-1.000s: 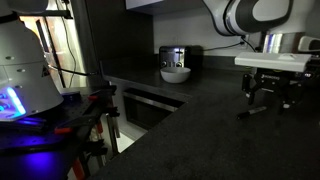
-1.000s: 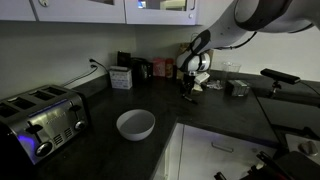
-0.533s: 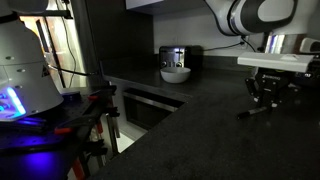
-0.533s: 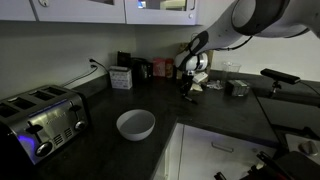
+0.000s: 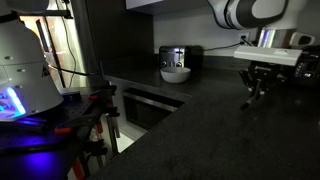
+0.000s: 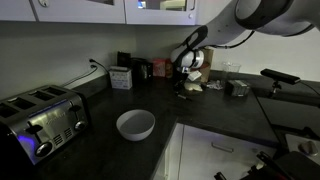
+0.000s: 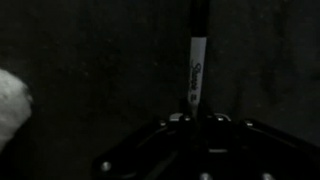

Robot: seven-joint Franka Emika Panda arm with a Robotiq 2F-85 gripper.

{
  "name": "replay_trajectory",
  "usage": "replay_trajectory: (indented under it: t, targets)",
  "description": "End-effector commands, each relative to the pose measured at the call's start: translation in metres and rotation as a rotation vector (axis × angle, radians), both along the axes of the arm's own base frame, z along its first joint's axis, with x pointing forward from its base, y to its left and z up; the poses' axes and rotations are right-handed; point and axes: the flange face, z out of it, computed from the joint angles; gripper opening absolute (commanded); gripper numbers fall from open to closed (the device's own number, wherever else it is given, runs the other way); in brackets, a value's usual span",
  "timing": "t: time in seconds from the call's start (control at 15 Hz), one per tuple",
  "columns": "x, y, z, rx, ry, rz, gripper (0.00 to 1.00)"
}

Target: Put the marker in the bowl

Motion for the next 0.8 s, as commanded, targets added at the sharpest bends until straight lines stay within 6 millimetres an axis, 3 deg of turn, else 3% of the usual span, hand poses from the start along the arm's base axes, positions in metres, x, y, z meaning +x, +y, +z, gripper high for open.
replay_trajectory:
  t: [0.0, 0.27, 0.73]
  targets:
    - [-0.023, 0.048, 0.039, 0.139, -0.04, 0.139, 0.03]
    - [-0.056, 0.125, 0.069, 0.311, -0.04, 0.296, 0.03]
    - [-0.121, 0.226, 0.047, 0.342, 0.067, 0.46, 0.03]
